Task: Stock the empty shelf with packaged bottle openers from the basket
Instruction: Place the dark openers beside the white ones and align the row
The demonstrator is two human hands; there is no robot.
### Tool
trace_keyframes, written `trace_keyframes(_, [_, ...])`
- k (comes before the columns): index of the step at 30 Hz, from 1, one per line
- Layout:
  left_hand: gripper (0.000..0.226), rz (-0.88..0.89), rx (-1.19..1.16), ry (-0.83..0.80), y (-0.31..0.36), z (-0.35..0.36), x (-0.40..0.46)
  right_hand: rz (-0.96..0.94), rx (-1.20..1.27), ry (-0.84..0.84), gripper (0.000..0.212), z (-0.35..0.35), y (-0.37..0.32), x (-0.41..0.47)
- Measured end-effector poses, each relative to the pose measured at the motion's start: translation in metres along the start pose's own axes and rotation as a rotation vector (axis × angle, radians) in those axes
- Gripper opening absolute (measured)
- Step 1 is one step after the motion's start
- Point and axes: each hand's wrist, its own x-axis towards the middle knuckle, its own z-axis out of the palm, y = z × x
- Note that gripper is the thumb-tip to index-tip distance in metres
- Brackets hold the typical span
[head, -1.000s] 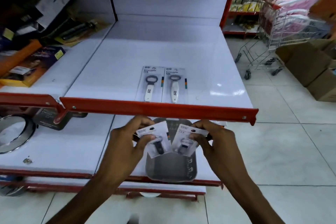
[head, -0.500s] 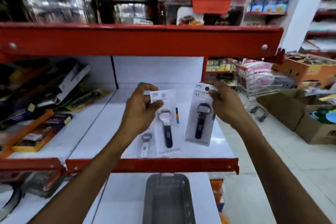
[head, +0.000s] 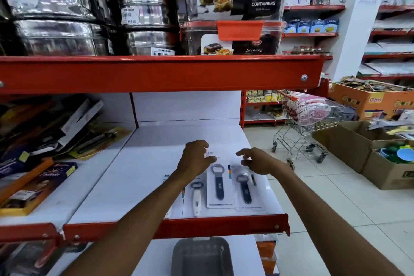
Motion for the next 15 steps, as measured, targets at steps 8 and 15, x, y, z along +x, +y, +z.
trace_keyframes(8, [0.08, 0.227, 0.318, -0.51, 0.013, -0.026, -0.005, -0.115, -0.057, -0.067, 0.047, 0.002, -0.014, -0.044])
trace_keyframes(15, [0.088, 0.131, 0.355, -0.659, 0.0, -0.012, -0.008, -0.057, -0.079, -0.106, 0.047, 0.012, -0.017, -0.055])
